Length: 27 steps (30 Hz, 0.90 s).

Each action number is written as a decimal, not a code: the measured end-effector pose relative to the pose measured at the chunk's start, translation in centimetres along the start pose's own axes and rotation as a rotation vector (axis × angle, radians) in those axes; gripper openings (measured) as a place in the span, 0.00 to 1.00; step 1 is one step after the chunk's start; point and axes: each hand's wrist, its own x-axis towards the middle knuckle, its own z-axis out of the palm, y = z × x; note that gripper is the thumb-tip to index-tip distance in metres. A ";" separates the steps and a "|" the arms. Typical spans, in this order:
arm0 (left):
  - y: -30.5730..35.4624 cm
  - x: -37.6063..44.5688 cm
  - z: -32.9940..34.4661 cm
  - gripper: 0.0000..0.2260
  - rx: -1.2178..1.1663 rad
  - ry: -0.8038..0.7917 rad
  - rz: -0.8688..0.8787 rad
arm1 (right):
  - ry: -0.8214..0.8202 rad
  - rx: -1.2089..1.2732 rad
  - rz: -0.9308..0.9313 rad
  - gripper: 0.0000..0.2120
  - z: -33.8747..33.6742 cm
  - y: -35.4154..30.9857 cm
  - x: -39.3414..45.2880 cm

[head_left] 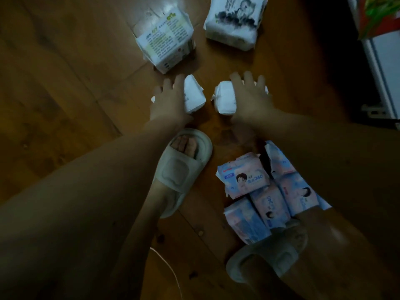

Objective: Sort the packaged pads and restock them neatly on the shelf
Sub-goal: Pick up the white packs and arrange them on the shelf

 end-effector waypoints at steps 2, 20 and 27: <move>0.1 0.5 0.8 0.41 0.034 0.070 0.029 | -0.005 -0.015 -0.027 0.47 0.7 1.0 1.1; 21.8 -21.4 -40.1 0.35 -0.069 -0.149 0.441 | 0.019 0.453 0.069 0.34 -41.0 2.2 -29.6; 33.0 -33.2 -57.1 0.40 0.070 -0.177 0.732 | 0.156 0.579 0.155 0.33 -58.1 2.3 -48.6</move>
